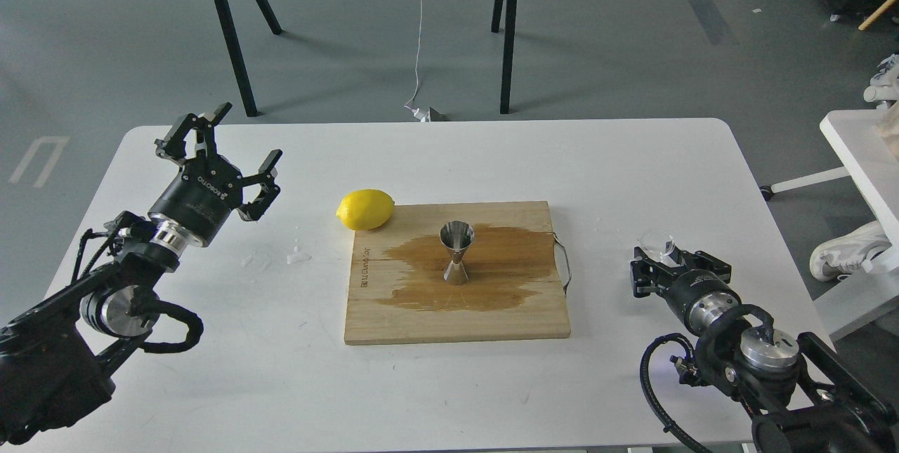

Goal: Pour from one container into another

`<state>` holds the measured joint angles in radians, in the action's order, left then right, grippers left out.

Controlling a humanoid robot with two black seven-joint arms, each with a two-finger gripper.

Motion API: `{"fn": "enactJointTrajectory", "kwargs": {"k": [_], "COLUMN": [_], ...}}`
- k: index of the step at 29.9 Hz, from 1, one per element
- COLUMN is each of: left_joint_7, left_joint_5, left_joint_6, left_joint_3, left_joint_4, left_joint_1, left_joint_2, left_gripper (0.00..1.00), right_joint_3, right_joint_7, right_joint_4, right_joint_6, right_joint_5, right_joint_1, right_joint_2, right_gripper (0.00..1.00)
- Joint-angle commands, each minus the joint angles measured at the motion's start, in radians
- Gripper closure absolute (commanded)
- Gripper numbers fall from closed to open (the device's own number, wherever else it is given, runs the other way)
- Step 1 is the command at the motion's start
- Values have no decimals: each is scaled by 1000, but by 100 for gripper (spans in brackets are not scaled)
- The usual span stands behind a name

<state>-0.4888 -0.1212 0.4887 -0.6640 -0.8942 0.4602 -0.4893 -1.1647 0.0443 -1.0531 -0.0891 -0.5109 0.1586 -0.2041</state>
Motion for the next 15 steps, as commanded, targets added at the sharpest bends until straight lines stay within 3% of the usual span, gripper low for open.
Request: {"fn": "enactJointTrajectory", "kwargs": {"k": [1, 15], "left_joint_7": [0, 0], "left_joint_5": [0, 0], "left_joint_6": [0, 0], "left_joint_3": [1, 1], "left_joint_4": [0, 0], "left_joint_1": [2, 2], "left_joint_2": [-2, -2], "left_gripper": [6, 6], "right_joint_3": [3, 72], "right_joint_7": [0, -4], "right_joint_4": [-22, -252], "right_joint_6": [0, -3], "right_joint_5": [54, 348], "right_joint_1": [4, 6], "right_joint_2": [0, -12], "right_gripper": [55, 55]}}
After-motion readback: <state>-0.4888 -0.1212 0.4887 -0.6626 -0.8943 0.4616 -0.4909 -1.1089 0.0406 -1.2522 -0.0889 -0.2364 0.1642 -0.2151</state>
